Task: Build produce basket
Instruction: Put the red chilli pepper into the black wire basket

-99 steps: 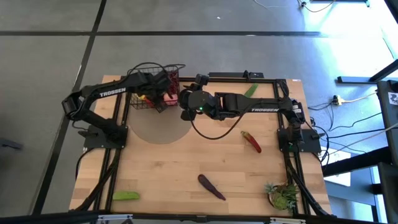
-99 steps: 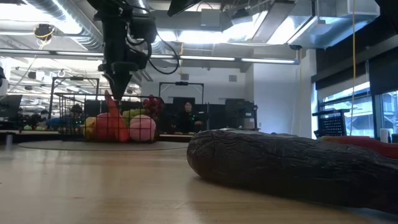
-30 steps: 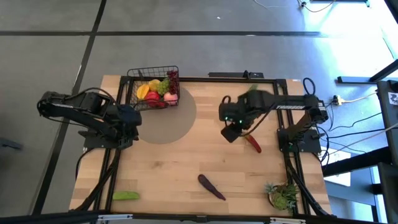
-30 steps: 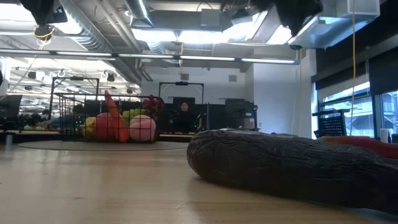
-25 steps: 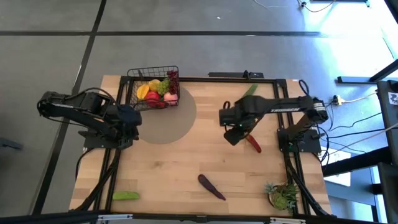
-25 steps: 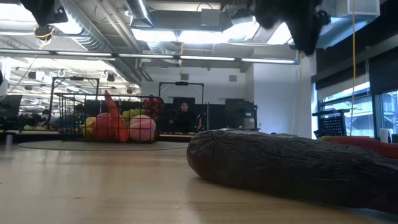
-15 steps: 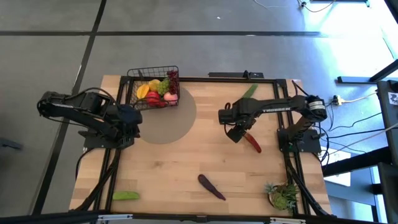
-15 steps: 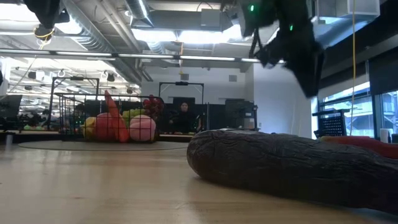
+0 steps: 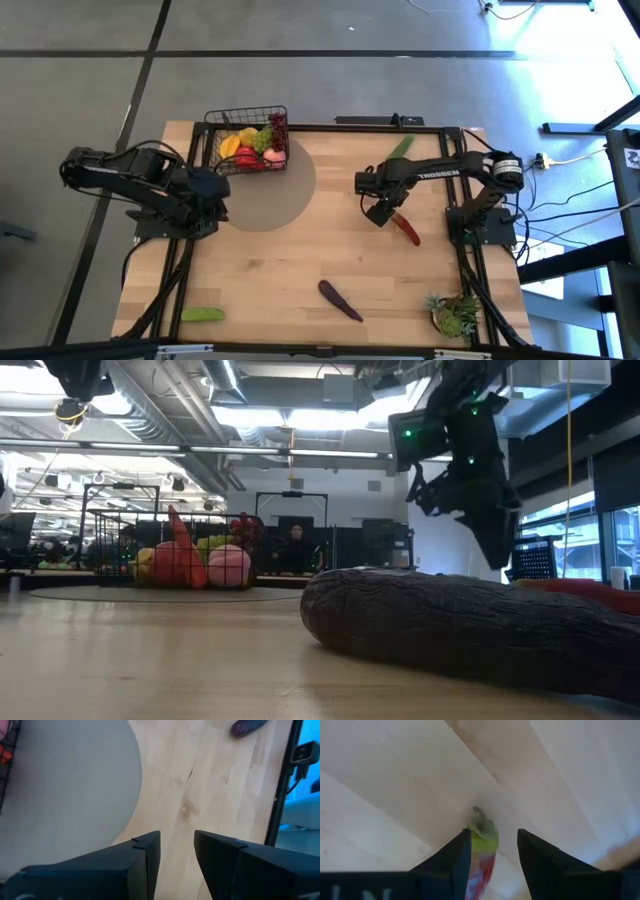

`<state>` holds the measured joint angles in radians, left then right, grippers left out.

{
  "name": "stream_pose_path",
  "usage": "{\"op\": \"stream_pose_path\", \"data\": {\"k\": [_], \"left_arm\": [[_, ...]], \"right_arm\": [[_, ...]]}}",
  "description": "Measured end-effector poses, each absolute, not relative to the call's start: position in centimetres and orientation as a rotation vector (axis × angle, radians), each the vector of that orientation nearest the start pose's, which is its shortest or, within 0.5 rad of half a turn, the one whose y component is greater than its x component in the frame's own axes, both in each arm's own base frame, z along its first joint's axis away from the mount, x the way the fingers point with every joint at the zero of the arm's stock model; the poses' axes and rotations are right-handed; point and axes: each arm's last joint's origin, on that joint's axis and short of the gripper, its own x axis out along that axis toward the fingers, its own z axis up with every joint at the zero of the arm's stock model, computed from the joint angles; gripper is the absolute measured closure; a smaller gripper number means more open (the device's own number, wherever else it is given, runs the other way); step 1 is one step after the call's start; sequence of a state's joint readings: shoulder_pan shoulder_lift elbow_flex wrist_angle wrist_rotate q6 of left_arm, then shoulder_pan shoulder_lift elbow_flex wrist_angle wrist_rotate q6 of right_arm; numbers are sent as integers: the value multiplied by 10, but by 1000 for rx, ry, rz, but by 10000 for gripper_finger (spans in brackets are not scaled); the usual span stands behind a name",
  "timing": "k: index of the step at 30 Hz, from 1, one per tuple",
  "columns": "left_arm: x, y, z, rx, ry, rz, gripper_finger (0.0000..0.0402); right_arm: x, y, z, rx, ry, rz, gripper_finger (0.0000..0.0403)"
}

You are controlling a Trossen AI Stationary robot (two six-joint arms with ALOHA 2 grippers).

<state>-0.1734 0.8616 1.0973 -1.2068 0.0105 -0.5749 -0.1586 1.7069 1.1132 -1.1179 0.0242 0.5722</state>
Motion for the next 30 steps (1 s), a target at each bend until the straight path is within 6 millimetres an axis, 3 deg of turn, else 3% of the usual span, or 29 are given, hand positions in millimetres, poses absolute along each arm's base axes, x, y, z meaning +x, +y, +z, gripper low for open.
{"op": "stream_pose_path", "data": {"k": [14, 30], "left_arm": [[129, -23, 342, -458, 937, 99, 294], [129, -23, 342, -455, 935, 106, 295]], "right_arm": [[263, -43, 155, 563, 1652, -557, 250], [263, -43, 154, 569, 1653, -520, 252]]}}
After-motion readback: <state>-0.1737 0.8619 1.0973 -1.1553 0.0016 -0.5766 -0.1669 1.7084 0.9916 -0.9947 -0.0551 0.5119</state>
